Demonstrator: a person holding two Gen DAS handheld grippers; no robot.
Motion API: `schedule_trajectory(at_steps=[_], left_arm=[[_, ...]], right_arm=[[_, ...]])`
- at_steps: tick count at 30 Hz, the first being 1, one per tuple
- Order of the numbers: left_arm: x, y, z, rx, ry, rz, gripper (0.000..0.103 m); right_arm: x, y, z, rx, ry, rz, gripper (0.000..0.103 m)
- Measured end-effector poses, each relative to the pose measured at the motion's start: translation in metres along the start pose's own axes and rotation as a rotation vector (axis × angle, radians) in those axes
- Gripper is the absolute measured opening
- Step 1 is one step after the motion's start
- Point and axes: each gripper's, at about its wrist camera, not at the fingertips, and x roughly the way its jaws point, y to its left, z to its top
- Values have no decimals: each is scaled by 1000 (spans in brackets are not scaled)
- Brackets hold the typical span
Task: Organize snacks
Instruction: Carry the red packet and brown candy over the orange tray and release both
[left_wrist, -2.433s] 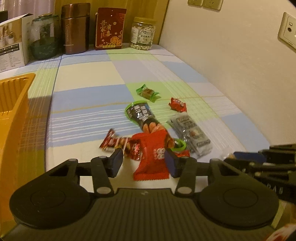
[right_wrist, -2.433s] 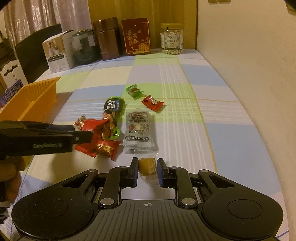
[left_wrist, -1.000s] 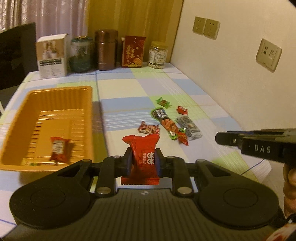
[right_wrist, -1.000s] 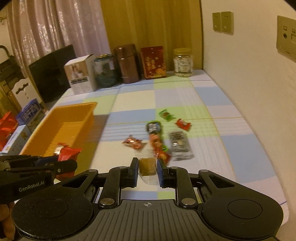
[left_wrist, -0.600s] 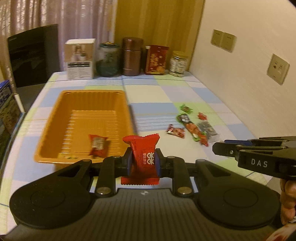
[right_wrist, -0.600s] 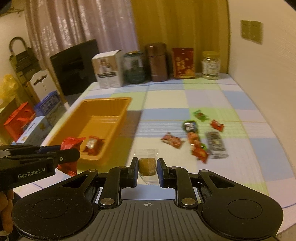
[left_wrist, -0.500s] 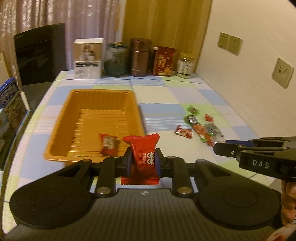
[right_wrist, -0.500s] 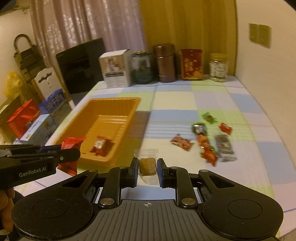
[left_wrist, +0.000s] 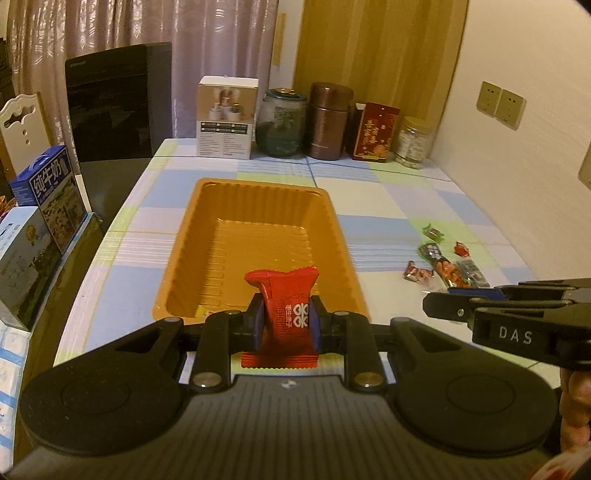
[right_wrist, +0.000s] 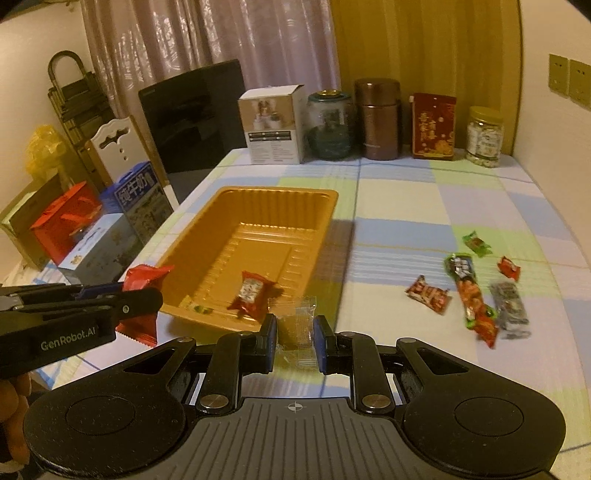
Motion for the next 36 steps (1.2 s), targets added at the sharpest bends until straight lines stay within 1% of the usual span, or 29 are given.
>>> schedule_trajectory(at_steps=[7, 14, 21, 25, 28, 36], left_arm=[[18, 18, 9, 3, 11, 0, 22], [47, 33, 21, 27, 33, 2, 22], [75, 39, 28, 51, 47, 0, 22], [87, 43, 31, 55, 56, -14, 23], [90, 47, 30, 51, 55, -1, 33], [78, 60, 23, 9, 47, 18, 35]], right_arm=[[24, 6, 17, 4, 7, 22, 21], [53, 8, 30, 27, 18, 34, 21], [75, 5, 36, 42, 32, 38, 21], [84, 2, 37, 57, 39, 43, 21], [89, 0, 36, 61, 43, 49, 22], [94, 4, 32, 66, 57, 57, 22]])
